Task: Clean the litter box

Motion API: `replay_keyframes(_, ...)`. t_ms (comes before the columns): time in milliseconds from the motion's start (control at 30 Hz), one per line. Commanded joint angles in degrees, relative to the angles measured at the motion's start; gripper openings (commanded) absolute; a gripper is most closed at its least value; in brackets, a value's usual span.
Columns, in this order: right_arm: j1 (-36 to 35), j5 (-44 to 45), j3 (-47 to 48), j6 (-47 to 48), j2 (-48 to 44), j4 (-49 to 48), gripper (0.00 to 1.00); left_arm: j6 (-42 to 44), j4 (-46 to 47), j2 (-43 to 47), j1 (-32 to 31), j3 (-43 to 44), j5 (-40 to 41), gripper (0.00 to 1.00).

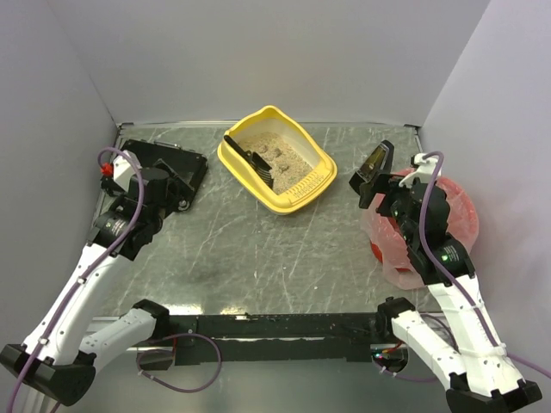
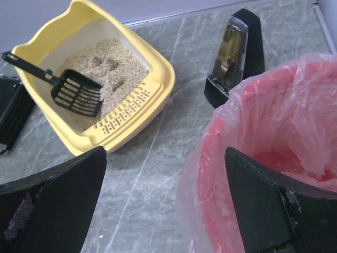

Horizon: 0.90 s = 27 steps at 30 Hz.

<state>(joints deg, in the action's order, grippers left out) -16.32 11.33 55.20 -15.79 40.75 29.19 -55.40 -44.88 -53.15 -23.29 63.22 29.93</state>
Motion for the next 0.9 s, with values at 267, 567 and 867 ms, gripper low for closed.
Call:
replay_keyframes(267,-0.82,-33.85,-0.19,10.42,7.99,-9.32,1.00,2.75,8.85,-2.92,0.09,-3.54,-7.34,0.97)
replay_keyframes(567,-15.67,-37.08,18.08,24.22,41.11,-8.72,1.00,3.19,7.71,-6.01,0.09,-3.54,-8.75,0.97)
replay_keyframes(867,-19.80,-26.37,39.62,30.72,66.55,-0.63,0.98,2.66,7.18,-5.22,0.26,-4.25,-7.35,0.97)
